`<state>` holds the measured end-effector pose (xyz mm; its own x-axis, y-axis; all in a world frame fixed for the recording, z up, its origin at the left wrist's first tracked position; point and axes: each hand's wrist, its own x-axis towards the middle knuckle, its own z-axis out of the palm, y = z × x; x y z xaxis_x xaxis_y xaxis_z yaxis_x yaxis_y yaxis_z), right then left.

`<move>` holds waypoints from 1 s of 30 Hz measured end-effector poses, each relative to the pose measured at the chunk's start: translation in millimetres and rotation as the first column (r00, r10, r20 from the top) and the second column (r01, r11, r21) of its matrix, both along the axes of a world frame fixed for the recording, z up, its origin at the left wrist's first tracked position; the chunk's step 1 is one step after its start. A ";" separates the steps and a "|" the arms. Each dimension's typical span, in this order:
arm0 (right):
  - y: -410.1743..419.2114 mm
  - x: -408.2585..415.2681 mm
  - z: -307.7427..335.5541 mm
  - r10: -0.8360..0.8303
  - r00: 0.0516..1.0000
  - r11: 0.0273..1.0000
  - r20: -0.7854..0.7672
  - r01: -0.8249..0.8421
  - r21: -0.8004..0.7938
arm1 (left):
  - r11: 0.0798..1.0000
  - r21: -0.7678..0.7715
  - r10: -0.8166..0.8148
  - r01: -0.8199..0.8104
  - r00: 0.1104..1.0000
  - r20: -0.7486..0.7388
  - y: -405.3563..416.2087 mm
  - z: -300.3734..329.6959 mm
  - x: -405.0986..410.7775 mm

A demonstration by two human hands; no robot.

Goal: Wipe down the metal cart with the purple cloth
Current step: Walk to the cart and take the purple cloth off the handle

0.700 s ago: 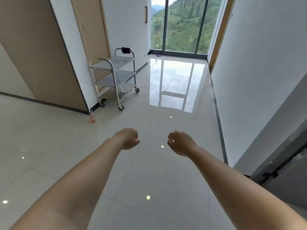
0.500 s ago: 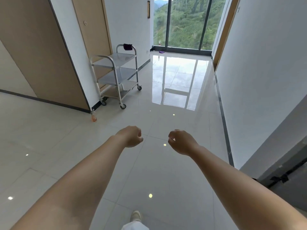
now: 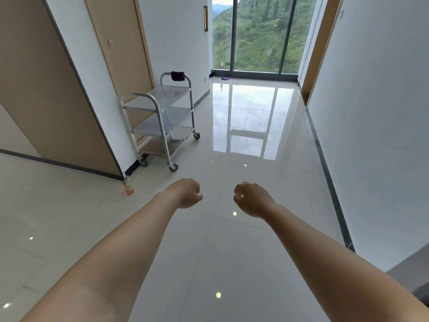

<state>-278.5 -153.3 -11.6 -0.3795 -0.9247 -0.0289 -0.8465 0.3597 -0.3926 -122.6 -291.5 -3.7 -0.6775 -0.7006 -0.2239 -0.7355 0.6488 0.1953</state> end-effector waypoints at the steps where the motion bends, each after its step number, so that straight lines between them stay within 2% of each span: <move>1: -16.3 -3.3 -0.7 0.001 1.000 1.000 0.007 -0.001 -0.001 | 1.000 0.003 -0.005 0.005 1.000 0.000 -16.5 -1.5 -5.2; 15: -184.0 -75.5 -27.5 0.053 0.997 0.997 0.058 -0.057 0.058 | 0.998 0.054 0.009 -0.010 1.000 0.006 -170.0 -26.8 -77.2; 30: -382.2 -268.4 -32.8 0.114 0.992 0.988 0.056 -0.119 0.099 | 0.998 0.042 0.052 -0.053 0.998 0.037 -354.9 -29.1 -260.4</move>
